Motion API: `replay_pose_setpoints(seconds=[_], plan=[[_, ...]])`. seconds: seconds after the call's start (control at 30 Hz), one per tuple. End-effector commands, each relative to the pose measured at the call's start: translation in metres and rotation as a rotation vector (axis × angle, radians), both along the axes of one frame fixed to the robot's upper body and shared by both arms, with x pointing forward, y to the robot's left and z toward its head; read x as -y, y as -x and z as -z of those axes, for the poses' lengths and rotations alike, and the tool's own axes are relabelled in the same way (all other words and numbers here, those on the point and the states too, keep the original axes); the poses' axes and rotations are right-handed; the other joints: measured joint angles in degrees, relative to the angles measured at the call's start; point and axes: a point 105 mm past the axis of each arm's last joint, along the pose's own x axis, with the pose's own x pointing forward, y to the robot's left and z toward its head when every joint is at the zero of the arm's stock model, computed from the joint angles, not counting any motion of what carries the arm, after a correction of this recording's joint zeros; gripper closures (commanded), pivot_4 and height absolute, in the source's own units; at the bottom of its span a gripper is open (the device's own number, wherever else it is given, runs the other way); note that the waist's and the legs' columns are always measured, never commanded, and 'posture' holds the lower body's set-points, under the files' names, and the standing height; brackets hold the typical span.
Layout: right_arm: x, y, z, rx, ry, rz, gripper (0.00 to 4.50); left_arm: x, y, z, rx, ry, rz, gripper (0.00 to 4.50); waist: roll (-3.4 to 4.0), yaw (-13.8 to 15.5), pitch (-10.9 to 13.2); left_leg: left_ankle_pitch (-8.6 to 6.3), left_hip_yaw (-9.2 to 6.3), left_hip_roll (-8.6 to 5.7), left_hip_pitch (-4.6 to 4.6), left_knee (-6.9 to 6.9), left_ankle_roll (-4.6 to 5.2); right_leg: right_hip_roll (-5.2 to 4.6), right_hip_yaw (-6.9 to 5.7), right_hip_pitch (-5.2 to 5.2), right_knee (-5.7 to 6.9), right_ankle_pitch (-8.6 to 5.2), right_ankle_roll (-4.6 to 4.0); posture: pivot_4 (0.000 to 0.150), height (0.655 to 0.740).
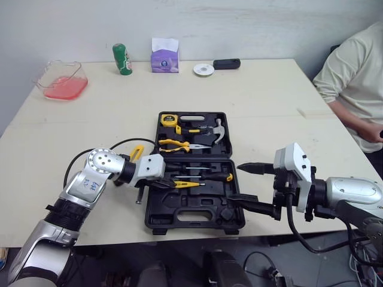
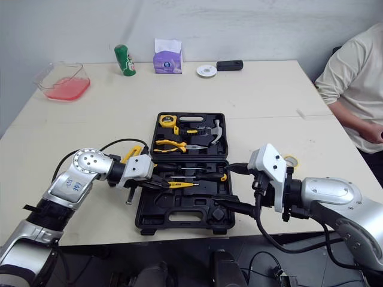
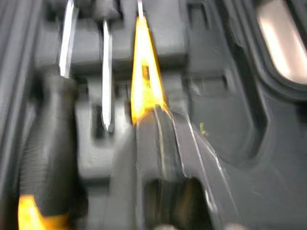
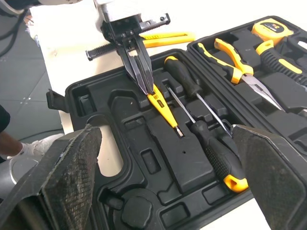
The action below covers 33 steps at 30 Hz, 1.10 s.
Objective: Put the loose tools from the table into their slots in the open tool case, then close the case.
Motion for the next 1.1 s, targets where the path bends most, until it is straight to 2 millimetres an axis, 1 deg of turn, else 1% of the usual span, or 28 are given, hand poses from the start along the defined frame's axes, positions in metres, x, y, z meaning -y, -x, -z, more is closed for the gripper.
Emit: replay_pose_setpoints(seconds=[0.03,0.23,0.3,0.4,0.43,0.53,0.57,0.63,0.7,0.73,0.83,0.97,1.1], plan=[[-0.001,0.002,-0.007,0.04,-0.001,-0.011,0.0,-0.029,0.008,0.046,-0.145,-0.19,-0.084,4.48,0.06,0.0,-0.1,0.01,0.01,0.0,0.01,-0.07,-0.01,0.0,0.0,0.0,0.0,-0.01,-0.02,0.15,0.74],[0.0,0.002,-0.006,0.04,0.0,-0.01,0.0,-0.035,0.006,0.043,-0.142,-0.196,-0.113,4.48,0.11,0.0,-0.2,0.13,0.03,-0.01,0.06,-0.39,-0.13,0.03,0.04,0.0,0.01,-0.05,-0.09,0.15,0.74],[-0.001,0.003,-0.005,0.039,0.001,-0.01,0.0,-0.04,0.002,0.04,-0.134,-0.202,-0.133,4.48,0.11,-0.1,-0.2,0.14,0.03,0.0,0.07,-0.44,-0.15,0.06,0.06,0.0,0.02,-0.06,-0.11,0.15,0.74],[-0.001,0.004,-0.004,0.039,0.0,-0.012,0.0,-0.039,-0.001,0.029,-0.147,-0.148,-0.143,4.48,0.11,-0.2,-0.2,0.16,0.03,0.02,0.07,-0.48,-0.18,0.09,0.07,0.0,0.04,-0.08,-0.14,0.15,0.74],[-0.001,0.004,-0.004,0.04,-0.001,-0.013,0.0,-0.037,-0.001,0.024,-0.154,-0.125,-0.143,4.48,0.11,-0.2,-0.2,0.16,0.03,0.03,0.07,-0.48,-0.19,0.1,0.06,-0.01,0.05,-0.08,-0.15,0.15,0.74],[-0.002,0.004,-0.004,0.042,-0.002,-0.014,0.0,-0.012,0.007,-0.012,-0.18,0.05,-0.034,4.48,0.1,-0.3,-0.2,0.17,0.03,0.05,0.06,-0.48,-0.21,0.13,0.06,-0.07,0.07,-0.09,-0.16,0.15,0.74],[-0.002,0.004,-0.004,0.042,-0.002,-0.014,0.0,-0.004,0.01,-0.023,-0.187,0.101,-0.009,4.48,0.06,-0.3,-0.1,0.21,0.03,0.05,0.04,-0.47,-0.28,0.13,0.06,-0.24,0.09,-0.09,-0.17,0.15,0.74],[-0.002,0.004,-0.004,0.042,-0.003,-0.014,0.0,0.003,0.011,-0.033,-0.197,0.15,0.009,4.48,0.0,0.0,0.1,0.41,0.0,0.03,-0.09,-0.46,-0.62,0.13,0.05,-0.35,0.08,-0.09,-0.16,0.15,0.74],[-0.002,0.004,-0.004,0.043,-0.002,-0.012,0.0,0.01,0.011,-0.042,-0.194,0.195,0.027,4.48,-0.11,0.1,0.3,0.4,-0.01,0.03,-0.16,-0.46,-0.61,0.11,0.04,-0.37,0.01,-0.09,-0.15,0.15,0.74],[-0.002,0.004,-0.004,0.043,-0.002,-0.011,0.0,0.014,0.008,-0.044,-0.185,0.209,0.017,4.48,-0.15,0.2,0.3,0.4,-0.01,0.02,-0.19,-0.46,-0.61,0.1,0.04,-0.36,-0.03,-0.09,-0.14,0.15,0.74],[-0.003,0.004,-0.005,0.044,-0.005,-0.01,0.0,0.022,0.003,-0.042,-0.158,0.222,0.016,4.48,-0.17,0.2,0.3,0.36,-0.06,-0.03,-0.32,-0.44,-0.52,0.07,0.0,-0.33,-0.29,-0.01,0.0,0.15,0.74],[-0.003,0.005,-0.005,0.044,-0.007,-0.007,0.0,0.028,-0.007,-0.023,-0.116,0.169,-0.015,4.48,-0.17,0.1,0.3,0.29,0.0,-0.08,-0.39,-0.44,-0.4,0.0,0.02,-0.35,-0.42,0.03,0.08,0.15,0.74],[-0.003,0.005,-0.005,0.046,-0.007,-0.003,0.0,0.03,-0.012,-0.011,-0.106,0.135,-0.023,4.48,-0.22,0.1,0.4,0.29,0.01,-0.06,-0.37,-0.44,-0.39,0.02,0.0,-0.35,-0.42,0.04,0.09,0.15,0.74]])
